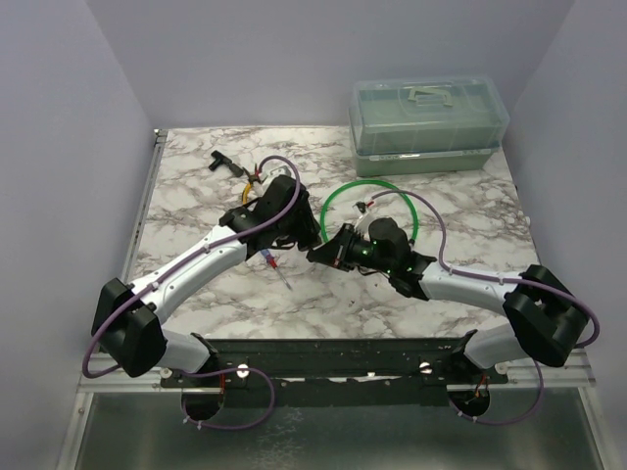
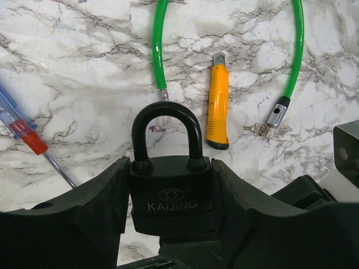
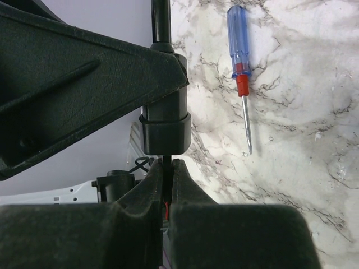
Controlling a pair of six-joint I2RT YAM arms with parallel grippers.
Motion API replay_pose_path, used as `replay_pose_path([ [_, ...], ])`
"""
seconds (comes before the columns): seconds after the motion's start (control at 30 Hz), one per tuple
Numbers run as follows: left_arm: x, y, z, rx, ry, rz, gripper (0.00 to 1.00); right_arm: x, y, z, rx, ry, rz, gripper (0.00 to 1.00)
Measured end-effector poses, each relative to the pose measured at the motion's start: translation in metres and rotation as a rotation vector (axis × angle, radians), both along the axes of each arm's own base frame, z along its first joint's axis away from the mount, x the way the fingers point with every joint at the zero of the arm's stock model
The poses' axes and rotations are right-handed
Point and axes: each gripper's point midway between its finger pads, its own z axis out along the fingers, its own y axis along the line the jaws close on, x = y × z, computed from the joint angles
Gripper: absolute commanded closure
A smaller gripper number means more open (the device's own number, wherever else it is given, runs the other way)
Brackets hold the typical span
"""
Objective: Unlock with the key
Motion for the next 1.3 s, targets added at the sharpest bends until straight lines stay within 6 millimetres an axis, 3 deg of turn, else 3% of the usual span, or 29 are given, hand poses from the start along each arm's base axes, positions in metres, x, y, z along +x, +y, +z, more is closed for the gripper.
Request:
replay_pose_path([
  [0.6, -0.002, -0.014, -0.006, -0.097, -0.043, -0.05, 1.0, 0.0, -0.011, -0.009, -0.026, -0.014, -0.008, 1.0],
  [1.3, -0.01, -0.021, 0.031, -0.215, -0.161, -0.12, 1.0, -0.006, -0.019, 0.021, 0.12, -0.114, 0.049, 1.0],
])
